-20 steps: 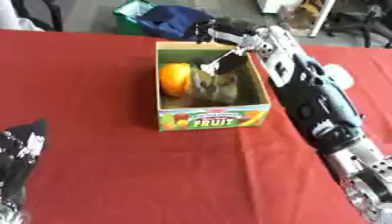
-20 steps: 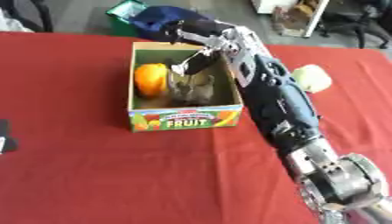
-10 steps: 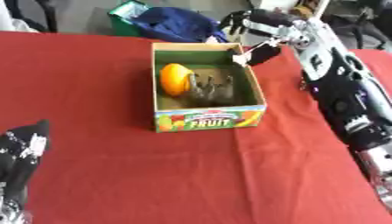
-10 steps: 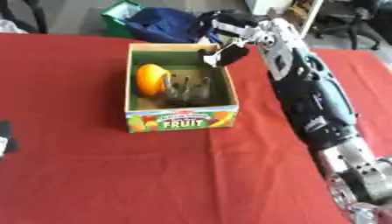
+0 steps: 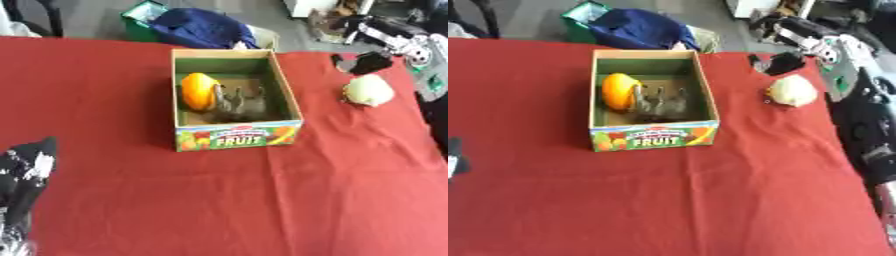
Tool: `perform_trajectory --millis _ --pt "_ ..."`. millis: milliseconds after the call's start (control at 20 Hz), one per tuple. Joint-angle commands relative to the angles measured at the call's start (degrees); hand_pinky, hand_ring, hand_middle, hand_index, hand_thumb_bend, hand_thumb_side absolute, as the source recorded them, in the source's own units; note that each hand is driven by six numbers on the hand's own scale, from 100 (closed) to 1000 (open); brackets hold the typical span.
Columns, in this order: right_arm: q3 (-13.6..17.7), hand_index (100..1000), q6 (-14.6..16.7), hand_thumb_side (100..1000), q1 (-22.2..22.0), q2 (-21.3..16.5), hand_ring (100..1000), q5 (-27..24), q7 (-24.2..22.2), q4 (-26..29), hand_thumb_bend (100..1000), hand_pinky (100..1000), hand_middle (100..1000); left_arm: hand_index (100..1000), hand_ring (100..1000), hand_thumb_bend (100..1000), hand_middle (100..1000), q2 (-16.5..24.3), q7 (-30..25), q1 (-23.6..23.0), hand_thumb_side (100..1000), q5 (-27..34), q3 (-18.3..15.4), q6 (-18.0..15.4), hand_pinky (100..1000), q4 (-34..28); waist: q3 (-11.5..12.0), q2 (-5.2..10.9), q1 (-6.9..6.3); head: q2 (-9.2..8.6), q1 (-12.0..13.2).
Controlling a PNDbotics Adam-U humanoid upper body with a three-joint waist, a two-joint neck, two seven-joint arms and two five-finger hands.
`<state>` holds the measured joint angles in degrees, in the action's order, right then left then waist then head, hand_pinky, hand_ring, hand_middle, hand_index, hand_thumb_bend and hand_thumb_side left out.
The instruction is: Pick up objects on the table and place them in the box.
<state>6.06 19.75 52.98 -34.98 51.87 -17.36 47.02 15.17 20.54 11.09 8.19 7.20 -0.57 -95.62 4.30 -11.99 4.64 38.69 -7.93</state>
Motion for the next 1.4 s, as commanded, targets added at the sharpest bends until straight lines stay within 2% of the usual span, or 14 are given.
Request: perform_trajectory --millis 50,250,450,650,1000,1100,1400 --pt "1.4 985 -3.4 410 0.3 -3.5 955 3.3 2.3 -2.5 328 844 990 604 546 529 480 1.2 0.1 0.3 455 -0.1 -0.5 0.0 590 -1.0 -0.1 1.06 -0.26 -0.53 0.0" --pt "2.2 987 -7.4 506 -0.3 -4.0 958 5.9 2.8 -6.6 338 843 990 604 546 529 481 1.2 0.2 0.3 456 -0.1 -0.5 0.0 591 -1.0 0.0 0.99 -0.31 -0.59 0.0" --pt "2.8 984 -10.6 545 -0.9 -4.2 946 5.9 4.0 -9.9 321 830 981 604 546 529 481 1.3 0.2 0.4 456 -0.1 -0.6 0.0 590 -1.1 0.2 0.97 -0.26 -0.66 0.0" --pt "2.7 980 -12.8 544 -1.2 -4.0 926 5.2 6.1 -12.5 298 814 963 604 547 529 481 1.3 0.2 0.4 456 0.0 -0.5 0.0 591 -1.1 0.3 0.94 -0.23 -0.70 0.0" --pt "1.9 973 -12.3 586 -1.3 -2.8 908 4.1 6.1 -14.5 278 804 944 604 547 529 481 1.2 0.2 0.5 456 0.0 -0.5 0.0 591 -1.1 0.5 0.86 -0.42 -0.78 -0.1" --pt "1.7 971 -12.1 583 -1.2 -2.4 905 4.2 5.8 -14.9 295 802 940 604 547 529 481 1.2 0.2 0.5 456 0.0 -0.5 0.1 591 -1.1 0.5 0.81 -0.49 -0.86 -0.1" --pt "1.3 948 -11.9 580 -1.2 -0.8 888 5.4 6.2 -15.9 271 792 905 605 547 526 482 1.0 0.1 0.5 457 0.1 -0.5 0.1 592 -1.2 0.6 0.71 -0.84 -1.08 -0.1"
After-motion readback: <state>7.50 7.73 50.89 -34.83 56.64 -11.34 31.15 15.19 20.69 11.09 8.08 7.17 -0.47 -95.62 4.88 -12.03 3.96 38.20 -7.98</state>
